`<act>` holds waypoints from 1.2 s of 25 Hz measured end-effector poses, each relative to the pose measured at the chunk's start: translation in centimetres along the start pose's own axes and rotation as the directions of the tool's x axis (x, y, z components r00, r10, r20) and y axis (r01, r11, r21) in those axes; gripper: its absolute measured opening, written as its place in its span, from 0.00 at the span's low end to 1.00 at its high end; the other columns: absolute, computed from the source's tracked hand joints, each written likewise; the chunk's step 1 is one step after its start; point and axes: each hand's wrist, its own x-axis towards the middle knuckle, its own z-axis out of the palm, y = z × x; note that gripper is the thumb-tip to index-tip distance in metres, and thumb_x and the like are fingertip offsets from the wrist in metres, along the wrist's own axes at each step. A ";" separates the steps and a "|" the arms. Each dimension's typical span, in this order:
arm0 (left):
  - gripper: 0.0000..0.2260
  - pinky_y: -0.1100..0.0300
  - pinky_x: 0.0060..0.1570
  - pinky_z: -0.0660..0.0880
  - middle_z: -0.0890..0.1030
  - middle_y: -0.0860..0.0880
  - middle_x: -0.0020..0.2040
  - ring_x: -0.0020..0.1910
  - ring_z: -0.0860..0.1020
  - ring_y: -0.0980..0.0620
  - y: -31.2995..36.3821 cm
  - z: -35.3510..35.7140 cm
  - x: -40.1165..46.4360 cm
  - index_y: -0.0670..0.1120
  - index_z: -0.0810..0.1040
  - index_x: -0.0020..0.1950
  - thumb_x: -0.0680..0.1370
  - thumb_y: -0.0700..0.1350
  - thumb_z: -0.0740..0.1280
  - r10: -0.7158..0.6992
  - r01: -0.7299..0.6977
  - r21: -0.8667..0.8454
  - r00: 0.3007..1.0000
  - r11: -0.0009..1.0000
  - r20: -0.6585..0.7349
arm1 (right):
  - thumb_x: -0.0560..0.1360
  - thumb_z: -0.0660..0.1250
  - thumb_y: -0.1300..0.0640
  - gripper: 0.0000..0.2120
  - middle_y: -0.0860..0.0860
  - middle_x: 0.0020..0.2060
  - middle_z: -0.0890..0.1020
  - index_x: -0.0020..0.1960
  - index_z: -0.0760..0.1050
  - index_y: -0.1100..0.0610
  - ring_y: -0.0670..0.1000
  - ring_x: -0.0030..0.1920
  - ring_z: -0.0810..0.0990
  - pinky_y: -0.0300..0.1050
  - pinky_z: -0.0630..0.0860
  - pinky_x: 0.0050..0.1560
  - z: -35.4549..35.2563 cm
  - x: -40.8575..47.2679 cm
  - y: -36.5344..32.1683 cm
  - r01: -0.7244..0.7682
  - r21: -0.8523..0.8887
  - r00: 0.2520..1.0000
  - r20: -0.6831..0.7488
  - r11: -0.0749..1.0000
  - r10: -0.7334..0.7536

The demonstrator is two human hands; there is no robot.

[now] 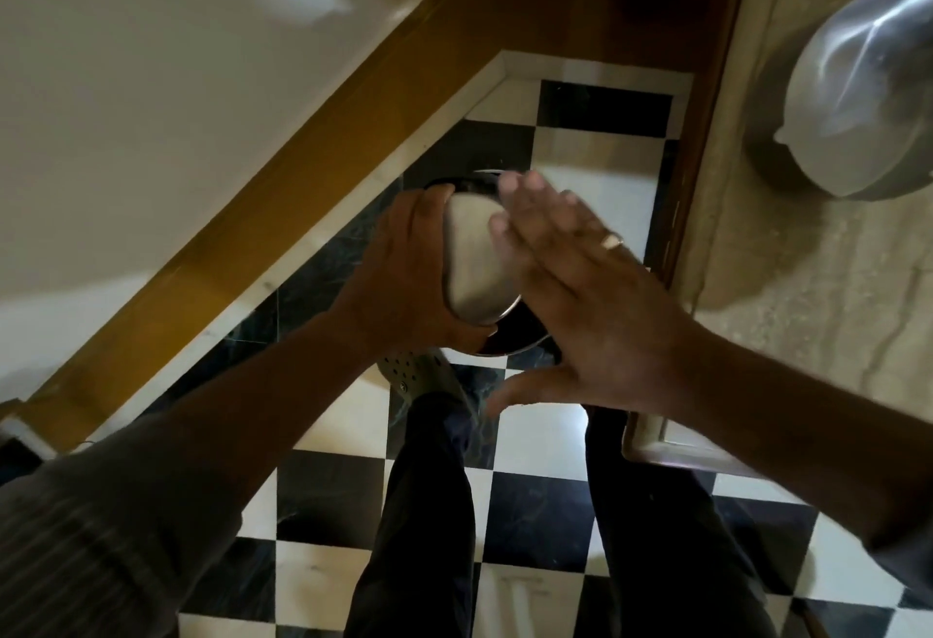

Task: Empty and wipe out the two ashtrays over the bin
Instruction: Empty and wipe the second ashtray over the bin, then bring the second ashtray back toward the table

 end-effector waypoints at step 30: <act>0.10 0.53 0.45 0.81 0.81 0.47 0.56 0.55 0.80 0.47 10.9 -9.7 0.9 0.52 0.78 0.58 0.82 0.52 0.60 -0.626 0.577 -0.799 0.690 0.171 0.364 | 0.81 0.63 0.60 0.12 0.60 0.53 0.84 0.60 0.79 0.64 0.57 0.53 0.84 0.53 0.84 0.52 -3.3 0.1 0.0 -0.505 0.845 0.428 0.423 -0.177 0.799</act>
